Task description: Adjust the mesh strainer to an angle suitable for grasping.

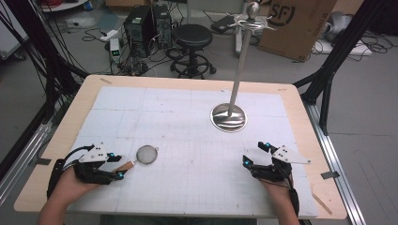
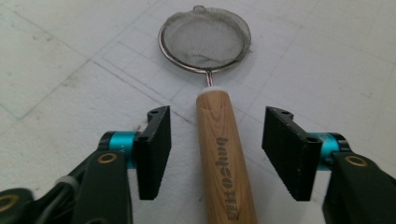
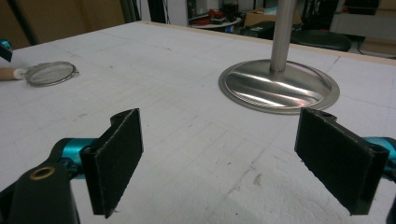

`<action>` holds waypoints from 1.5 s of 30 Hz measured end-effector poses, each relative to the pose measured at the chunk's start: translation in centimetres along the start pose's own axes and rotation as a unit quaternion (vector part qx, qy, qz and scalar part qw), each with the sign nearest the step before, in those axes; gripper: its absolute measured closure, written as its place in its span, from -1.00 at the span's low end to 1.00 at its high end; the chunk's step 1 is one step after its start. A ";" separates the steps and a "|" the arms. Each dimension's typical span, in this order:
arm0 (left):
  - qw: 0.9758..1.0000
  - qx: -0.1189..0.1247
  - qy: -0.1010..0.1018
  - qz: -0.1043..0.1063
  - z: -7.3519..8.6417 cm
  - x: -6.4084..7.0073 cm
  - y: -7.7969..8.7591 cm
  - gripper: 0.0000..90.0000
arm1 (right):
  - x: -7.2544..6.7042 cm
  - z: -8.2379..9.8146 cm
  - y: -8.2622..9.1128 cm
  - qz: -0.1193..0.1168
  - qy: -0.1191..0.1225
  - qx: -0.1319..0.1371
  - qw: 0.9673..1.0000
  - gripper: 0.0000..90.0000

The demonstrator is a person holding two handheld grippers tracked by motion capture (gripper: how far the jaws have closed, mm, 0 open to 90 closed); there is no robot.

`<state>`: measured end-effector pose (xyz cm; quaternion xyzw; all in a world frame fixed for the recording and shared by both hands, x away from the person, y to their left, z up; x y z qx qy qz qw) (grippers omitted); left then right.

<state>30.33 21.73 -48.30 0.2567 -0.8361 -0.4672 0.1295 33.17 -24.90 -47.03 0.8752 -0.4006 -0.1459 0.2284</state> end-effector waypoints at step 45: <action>0.996 -0.084 -0.013 -0.019 0.4 0.6 -0.5 0.39 | 0.0 0.0 0.0 -0.001 -0.002 0.001 1.000 -0.69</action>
Point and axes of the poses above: each handheld gripper's, and its own axes: y roughly backward along the jaws, z roughly out of its underside, x roughly to its right, the point moved 8 cm from there along -y, roughly forward along the jaws, and after that the axes turned 15 degrees about -x, right-handed, at the moved point
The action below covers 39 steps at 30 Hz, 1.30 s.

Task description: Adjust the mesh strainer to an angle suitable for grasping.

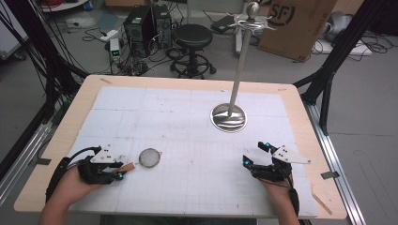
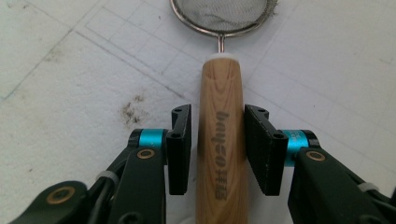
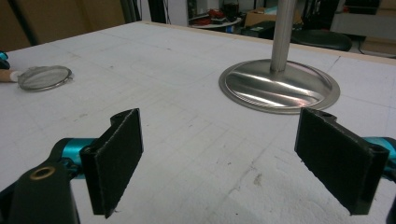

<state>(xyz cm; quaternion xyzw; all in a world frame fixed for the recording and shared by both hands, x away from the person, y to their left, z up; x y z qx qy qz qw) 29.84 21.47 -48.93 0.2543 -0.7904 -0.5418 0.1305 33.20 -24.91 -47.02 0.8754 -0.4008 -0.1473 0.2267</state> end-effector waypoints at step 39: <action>0.994 -0.024 -0.103 -0.010 -6.1 3.7 -1.8 0.55 | 0.2 0.0 0.0 0.003 -0.006 0.001 1.000 -0.69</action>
Point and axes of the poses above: each handheld gripper's, and its own axes: y roughly backward along the jaws, z roughly out of its underside, x roughly to its right, the point moved 8 cm from there along -y, roughly forward along the jaws, and after that the axes turned 15 degrees about -x, right-handed, at the moved point
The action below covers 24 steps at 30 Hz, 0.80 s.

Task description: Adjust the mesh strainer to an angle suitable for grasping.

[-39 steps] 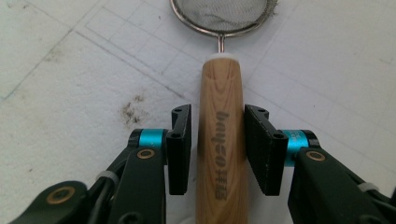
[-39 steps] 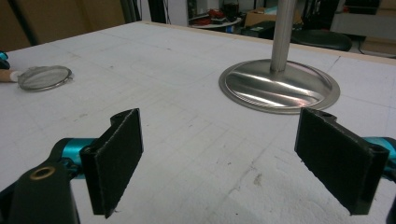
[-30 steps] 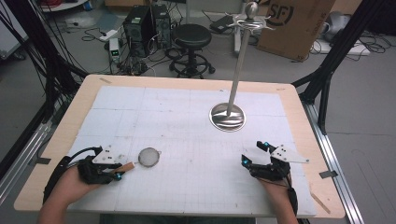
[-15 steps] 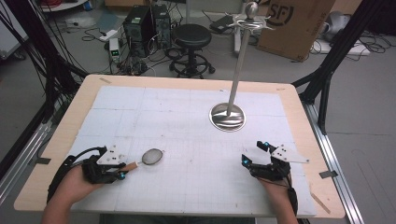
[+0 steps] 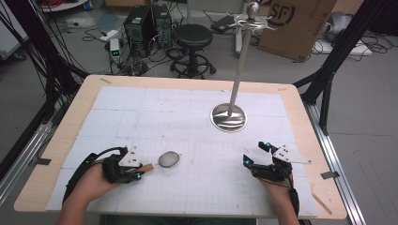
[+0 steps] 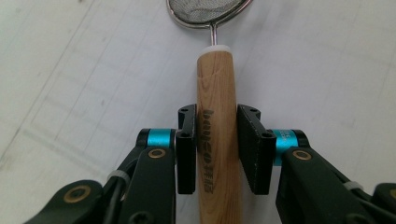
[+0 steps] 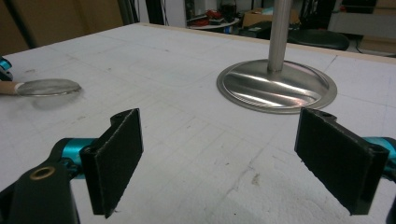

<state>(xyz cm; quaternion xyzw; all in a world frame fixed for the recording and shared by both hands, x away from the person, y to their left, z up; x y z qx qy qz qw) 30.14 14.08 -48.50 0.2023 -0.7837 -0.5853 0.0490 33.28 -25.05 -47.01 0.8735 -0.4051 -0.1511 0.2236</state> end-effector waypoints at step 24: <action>0.994 -0.011 -0.110 0.015 -14.4 4.1 -3.9 0.55 | 0.1 0.0 0.0 -0.005 -0.005 0.002 1.000 -0.69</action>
Point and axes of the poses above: each handheld gripper's, and its own axes: y roughly backward along the jaws, z roughly out of its underside, x roughly to its right, the point moved 8 cm from there along -y, roughly forward along the jaws, and after that the axes turned 15 degrees about -x, right-handed, at the moved point
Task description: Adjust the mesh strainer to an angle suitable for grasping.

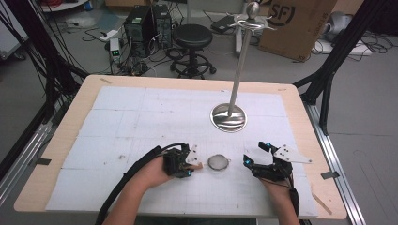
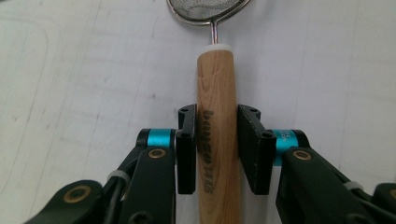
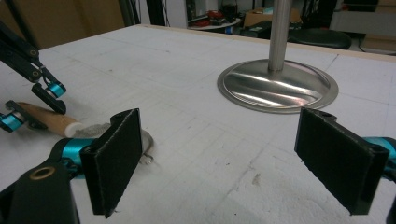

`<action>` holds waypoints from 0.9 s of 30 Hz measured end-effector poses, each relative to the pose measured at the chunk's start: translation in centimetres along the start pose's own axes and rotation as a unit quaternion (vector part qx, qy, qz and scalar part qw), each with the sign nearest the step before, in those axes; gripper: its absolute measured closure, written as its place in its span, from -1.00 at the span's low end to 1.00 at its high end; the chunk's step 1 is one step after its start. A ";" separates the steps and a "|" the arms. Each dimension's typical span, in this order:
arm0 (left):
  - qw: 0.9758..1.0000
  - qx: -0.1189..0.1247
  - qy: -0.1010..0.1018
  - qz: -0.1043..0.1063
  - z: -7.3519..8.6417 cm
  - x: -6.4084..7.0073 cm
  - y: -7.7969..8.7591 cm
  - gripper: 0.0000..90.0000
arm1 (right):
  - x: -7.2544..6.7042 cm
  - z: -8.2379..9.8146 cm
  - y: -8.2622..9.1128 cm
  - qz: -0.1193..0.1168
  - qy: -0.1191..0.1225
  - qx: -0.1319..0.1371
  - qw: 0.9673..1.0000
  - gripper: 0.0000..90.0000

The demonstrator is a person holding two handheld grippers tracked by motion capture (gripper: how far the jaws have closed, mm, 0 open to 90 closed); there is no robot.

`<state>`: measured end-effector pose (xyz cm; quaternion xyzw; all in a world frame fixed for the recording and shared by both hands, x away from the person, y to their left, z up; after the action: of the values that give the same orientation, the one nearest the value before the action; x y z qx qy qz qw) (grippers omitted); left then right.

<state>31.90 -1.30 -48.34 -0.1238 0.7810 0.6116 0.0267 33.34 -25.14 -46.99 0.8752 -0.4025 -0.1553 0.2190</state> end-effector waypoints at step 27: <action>0.998 0.056 0.027 0.006 -0.3 -0.1 2.1 0.11 | -0.1 0.0 0.0 0.002 0.005 -0.001 1.000 -0.69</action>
<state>31.51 -1.13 -46.22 -0.1335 0.8151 0.5636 0.0089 33.30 -25.10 -47.00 0.8750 -0.4029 -0.1505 0.2223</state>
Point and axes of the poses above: each handheld gripper's, and its own axes: y roughly backward along the jaws, z roughly out of its underside, x roughly to its right, the point moved 8 cm from there along -y, roughly forward along the jaws, and after that the axes turned 15 degrees about -x, right-handed, at the moved point
